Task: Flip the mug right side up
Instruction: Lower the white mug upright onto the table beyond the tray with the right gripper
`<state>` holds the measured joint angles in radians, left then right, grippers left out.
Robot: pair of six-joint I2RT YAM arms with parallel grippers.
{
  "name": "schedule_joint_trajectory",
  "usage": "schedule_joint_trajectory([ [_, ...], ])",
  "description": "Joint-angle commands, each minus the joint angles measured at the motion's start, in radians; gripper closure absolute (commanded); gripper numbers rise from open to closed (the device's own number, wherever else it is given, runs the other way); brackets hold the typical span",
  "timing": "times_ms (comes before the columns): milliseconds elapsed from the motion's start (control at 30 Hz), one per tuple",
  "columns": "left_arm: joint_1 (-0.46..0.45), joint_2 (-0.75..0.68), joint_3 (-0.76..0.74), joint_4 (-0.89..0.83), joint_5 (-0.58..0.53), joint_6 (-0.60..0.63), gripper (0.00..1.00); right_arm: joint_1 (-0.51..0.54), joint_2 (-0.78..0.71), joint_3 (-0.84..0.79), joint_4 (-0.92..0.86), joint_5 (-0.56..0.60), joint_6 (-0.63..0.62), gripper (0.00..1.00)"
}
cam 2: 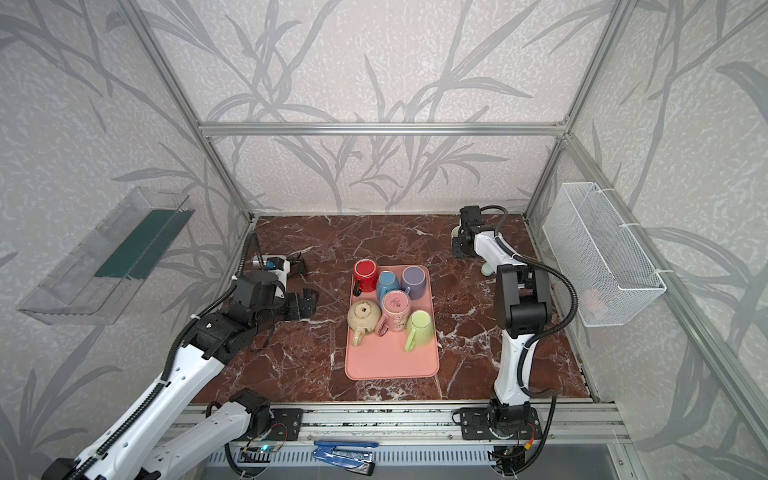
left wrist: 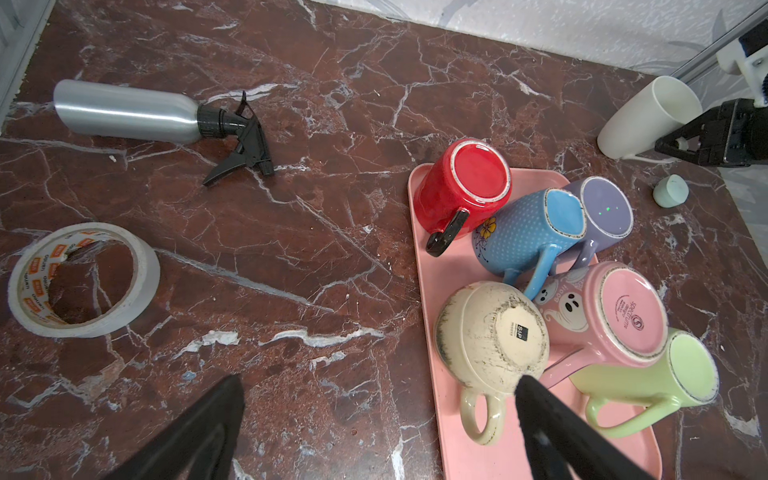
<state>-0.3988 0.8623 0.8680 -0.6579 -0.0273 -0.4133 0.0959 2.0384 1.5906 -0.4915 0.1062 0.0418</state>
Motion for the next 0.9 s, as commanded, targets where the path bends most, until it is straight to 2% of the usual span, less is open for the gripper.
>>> schedule_joint_trajectory([
  [0,0.008,0.001,-0.010,0.002,0.013,0.022,0.01,-0.007,-0.003,0.027,0.045,0.021,-0.009,0.97],
  [133,0.010,0.010,-0.011,0.004,0.014,0.022,0.01,-0.006,-0.007,0.010,0.048,0.026,0.011,0.83],
  [500,0.010,0.016,-0.003,0.000,0.058,0.046,0.02,-0.007,-0.043,-0.022,0.037,0.017,0.044,0.63],
  [867,0.000,0.027,-0.004,0.007,0.157,0.067,0.04,-0.005,-0.208,-0.121,0.065,-0.073,0.093,0.53],
])
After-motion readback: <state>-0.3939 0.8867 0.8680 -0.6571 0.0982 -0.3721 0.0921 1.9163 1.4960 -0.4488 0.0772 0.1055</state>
